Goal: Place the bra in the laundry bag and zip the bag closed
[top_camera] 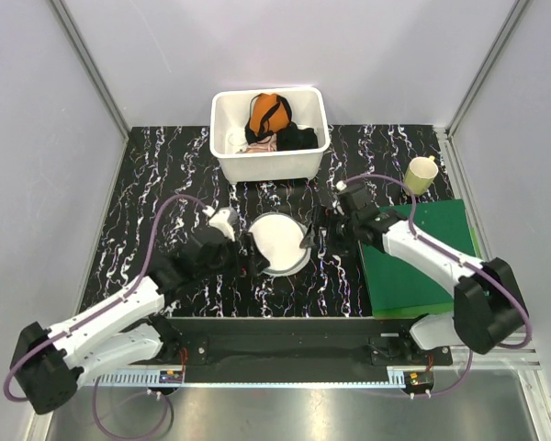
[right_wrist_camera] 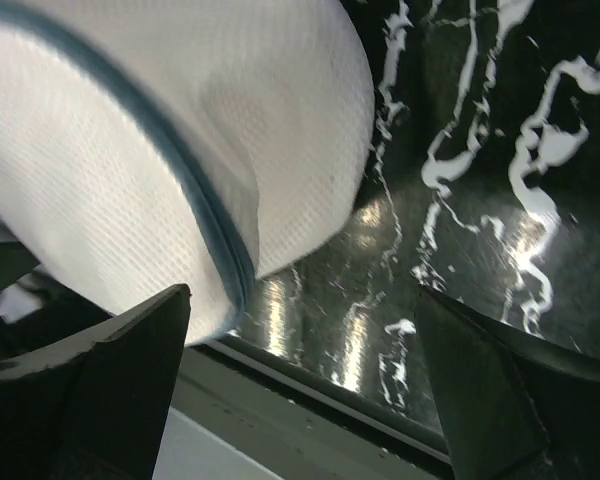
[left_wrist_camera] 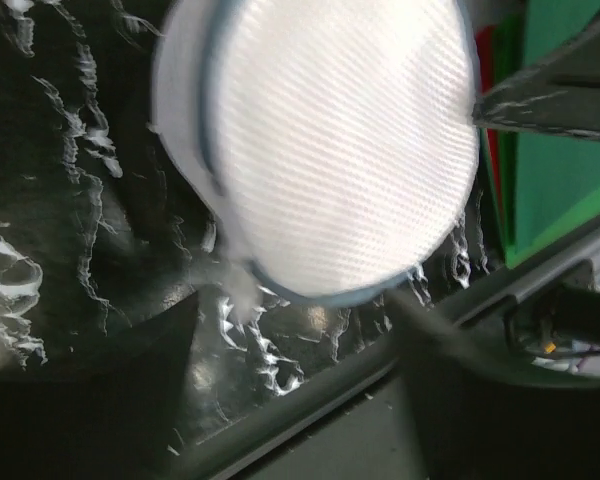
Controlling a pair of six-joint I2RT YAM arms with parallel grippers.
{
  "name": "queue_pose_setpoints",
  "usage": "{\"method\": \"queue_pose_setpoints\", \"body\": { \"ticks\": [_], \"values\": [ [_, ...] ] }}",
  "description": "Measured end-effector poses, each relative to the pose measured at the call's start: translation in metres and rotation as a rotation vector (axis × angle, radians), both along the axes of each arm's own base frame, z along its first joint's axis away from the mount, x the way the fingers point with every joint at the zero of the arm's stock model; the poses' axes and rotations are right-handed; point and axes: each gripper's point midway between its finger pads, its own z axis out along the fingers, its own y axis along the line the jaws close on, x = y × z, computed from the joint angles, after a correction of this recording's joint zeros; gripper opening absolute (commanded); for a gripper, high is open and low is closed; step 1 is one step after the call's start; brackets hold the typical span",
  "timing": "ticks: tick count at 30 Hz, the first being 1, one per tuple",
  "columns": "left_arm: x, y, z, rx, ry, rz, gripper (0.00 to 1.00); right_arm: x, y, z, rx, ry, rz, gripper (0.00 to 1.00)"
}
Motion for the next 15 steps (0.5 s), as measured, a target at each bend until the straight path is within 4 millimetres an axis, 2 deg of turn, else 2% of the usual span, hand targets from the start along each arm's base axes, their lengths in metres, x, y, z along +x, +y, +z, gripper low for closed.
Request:
{"method": "queue_pose_setpoints", "body": {
  "ticks": [5,9,12,15],
  "values": [
    [-0.025,-0.03,0.02,0.008,-0.069,-0.085,0.99,-0.04,0.004,0.004,-0.167,-0.059,0.054,1.0],
    [-0.053,-0.04,0.034,-0.063,-0.15,-0.145,0.99,-0.076,0.009,0.006,-0.209,-0.102,0.1,1.0],
    [-0.075,-0.036,0.04,-0.19,-0.212,-0.187,0.99,-0.103,0.004,-0.004,-0.184,-0.1,0.108,1.0],
    [-0.089,-0.027,0.028,-0.323,-0.242,-0.194,0.99,-0.124,-0.01,-0.012,-0.109,-0.11,0.076,1.0]
  ]
}}
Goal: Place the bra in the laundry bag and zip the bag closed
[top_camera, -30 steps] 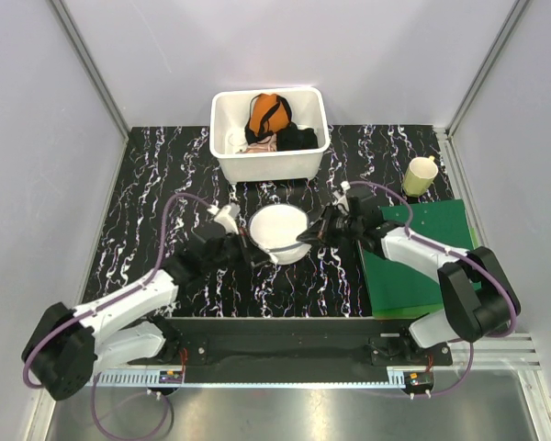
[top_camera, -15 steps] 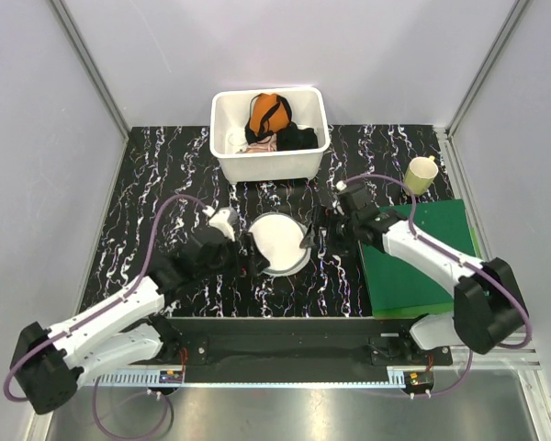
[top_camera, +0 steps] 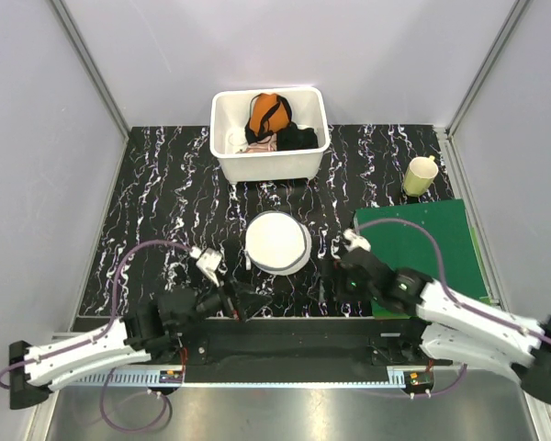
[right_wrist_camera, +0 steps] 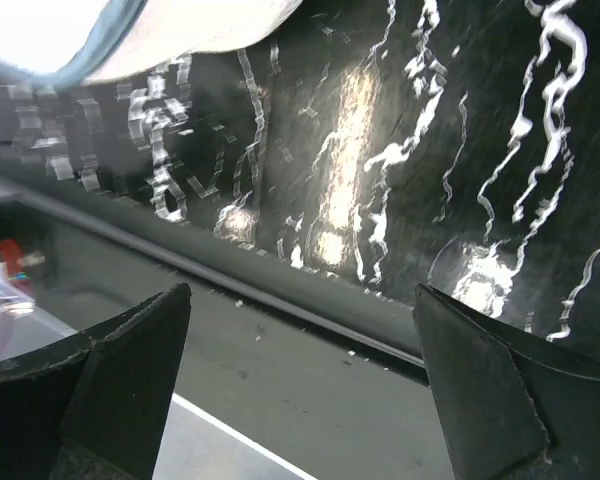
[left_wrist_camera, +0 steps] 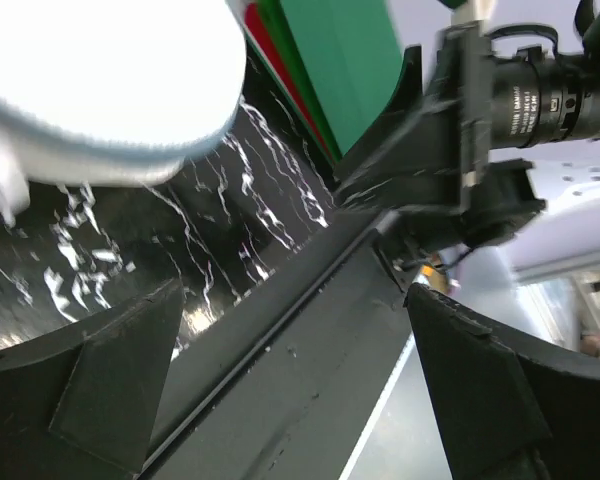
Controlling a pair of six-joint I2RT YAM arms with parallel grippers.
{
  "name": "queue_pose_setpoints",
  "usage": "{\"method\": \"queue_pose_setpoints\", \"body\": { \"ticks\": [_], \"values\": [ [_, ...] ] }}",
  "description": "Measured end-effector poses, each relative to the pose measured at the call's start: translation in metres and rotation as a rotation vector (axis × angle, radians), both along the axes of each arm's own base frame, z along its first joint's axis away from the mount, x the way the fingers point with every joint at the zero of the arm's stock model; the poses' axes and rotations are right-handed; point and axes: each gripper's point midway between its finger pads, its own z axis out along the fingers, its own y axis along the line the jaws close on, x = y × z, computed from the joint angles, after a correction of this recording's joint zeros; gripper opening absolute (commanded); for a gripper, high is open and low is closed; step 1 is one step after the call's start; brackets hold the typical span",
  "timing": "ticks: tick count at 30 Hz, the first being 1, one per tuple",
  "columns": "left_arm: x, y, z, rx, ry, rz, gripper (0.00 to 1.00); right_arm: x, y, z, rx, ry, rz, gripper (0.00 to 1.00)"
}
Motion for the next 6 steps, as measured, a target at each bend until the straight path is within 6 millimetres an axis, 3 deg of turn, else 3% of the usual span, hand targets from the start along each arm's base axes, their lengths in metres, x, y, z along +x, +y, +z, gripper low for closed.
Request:
{"method": "queue_pose_setpoints", "body": {
  "ticks": [3,6],
  "values": [
    [-0.01,0.008,-0.025,-0.108,0.012,-0.008,0.99,-0.016,-0.012,0.004,0.154,-0.051,-0.03,1.0],
    [-0.015,0.008,-0.015,-0.203,0.015,-0.026,0.99,-0.022,-0.017,0.016,0.348,-0.135,-0.05,0.99]
  ]
}}
